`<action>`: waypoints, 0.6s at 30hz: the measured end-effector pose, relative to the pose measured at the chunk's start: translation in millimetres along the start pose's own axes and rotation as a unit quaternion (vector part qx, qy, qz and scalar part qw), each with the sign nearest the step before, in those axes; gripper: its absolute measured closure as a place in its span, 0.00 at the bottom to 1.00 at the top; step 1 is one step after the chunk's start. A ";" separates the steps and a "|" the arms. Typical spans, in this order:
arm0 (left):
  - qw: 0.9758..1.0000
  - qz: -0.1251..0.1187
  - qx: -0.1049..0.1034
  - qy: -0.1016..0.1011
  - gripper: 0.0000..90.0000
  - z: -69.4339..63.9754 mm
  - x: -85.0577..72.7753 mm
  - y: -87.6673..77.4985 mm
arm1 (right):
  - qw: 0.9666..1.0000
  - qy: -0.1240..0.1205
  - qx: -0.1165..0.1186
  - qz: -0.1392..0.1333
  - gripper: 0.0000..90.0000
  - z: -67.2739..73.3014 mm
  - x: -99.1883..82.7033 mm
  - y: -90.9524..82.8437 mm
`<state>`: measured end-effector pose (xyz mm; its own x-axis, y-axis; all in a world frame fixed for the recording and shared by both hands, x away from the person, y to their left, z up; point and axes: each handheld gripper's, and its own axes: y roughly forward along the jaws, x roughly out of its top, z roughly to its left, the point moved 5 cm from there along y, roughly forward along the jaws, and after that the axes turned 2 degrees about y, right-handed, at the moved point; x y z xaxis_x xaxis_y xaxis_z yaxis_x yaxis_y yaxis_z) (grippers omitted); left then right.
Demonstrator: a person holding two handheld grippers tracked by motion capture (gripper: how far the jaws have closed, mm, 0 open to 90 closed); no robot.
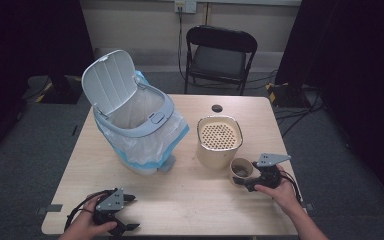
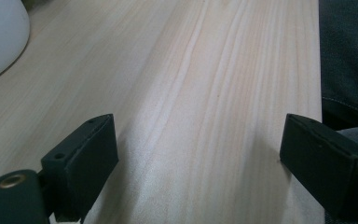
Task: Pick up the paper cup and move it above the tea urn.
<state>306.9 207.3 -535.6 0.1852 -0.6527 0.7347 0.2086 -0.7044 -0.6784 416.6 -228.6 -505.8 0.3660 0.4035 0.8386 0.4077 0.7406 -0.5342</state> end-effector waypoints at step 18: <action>1.000 0.000 0.000 0.000 0.12 0.0 0.0 0.1 | 1.000 -0.006 -0.021 0.012 0.30 -10.5 3.0 -20.4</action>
<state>307.0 207.3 -535.6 0.1853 -0.6522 0.7351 0.2085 -0.7049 -0.6780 418.2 -248.1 -493.4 0.3659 0.4282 0.8263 0.4333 0.7074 -0.5585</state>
